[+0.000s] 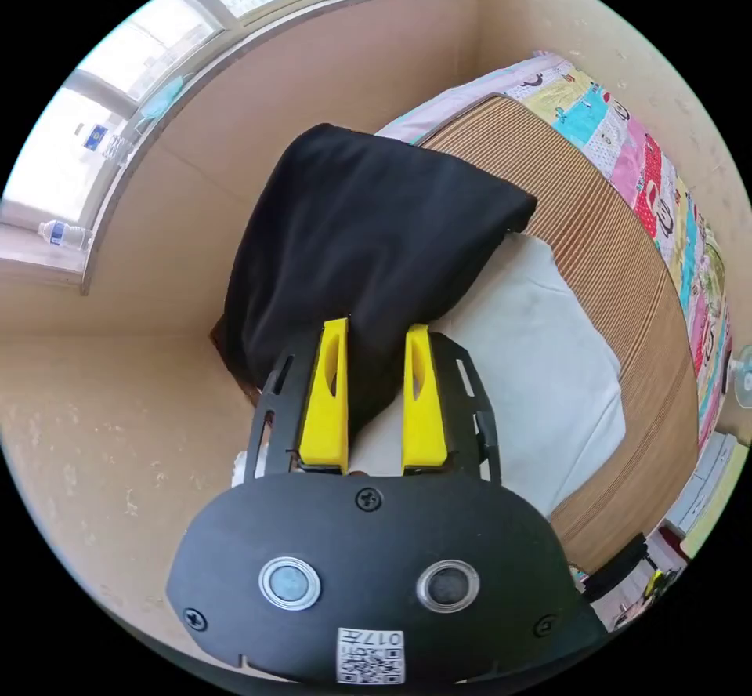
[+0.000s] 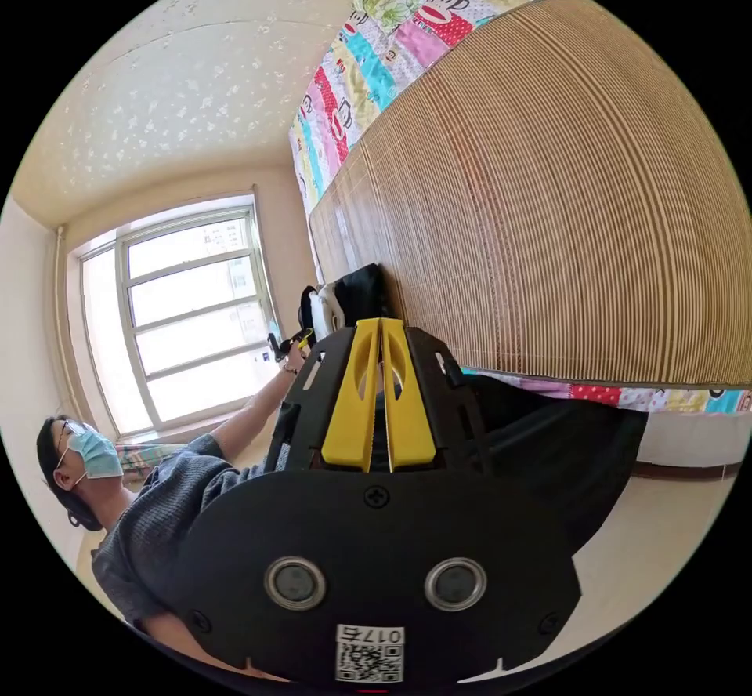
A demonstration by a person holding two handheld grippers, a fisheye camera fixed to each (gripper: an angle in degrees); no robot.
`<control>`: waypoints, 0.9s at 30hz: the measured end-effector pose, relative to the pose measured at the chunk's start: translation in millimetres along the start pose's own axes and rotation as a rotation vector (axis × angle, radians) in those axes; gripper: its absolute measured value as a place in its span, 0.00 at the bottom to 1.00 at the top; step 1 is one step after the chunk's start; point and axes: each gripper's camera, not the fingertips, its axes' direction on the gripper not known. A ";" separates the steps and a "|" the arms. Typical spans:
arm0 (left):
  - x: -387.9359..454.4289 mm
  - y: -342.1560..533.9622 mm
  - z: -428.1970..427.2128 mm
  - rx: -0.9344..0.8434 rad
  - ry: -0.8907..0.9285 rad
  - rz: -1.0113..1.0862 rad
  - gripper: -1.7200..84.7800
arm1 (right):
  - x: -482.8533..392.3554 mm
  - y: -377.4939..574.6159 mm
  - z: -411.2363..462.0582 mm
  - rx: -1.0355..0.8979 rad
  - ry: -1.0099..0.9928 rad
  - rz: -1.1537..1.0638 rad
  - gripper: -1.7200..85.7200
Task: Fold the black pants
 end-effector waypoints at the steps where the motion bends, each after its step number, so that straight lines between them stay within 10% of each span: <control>1: -6.9 7.3 -6.7 0.013 0.046 0.010 0.14 | -1.7 -8.1 7.4 -0.020 0.005 -0.009 0.02; 11: -148.2 69.1 -116.8 0.243 1.124 0.047 0.03 | 31.4 -50.2 27.9 -0.063 -0.114 0.005 0.02; 27: -19.9 351.0 -413.2 0.688 1.764 0.914 0.01 | 48.5 -70.4 11.9 -0.217 -0.628 -0.231 0.15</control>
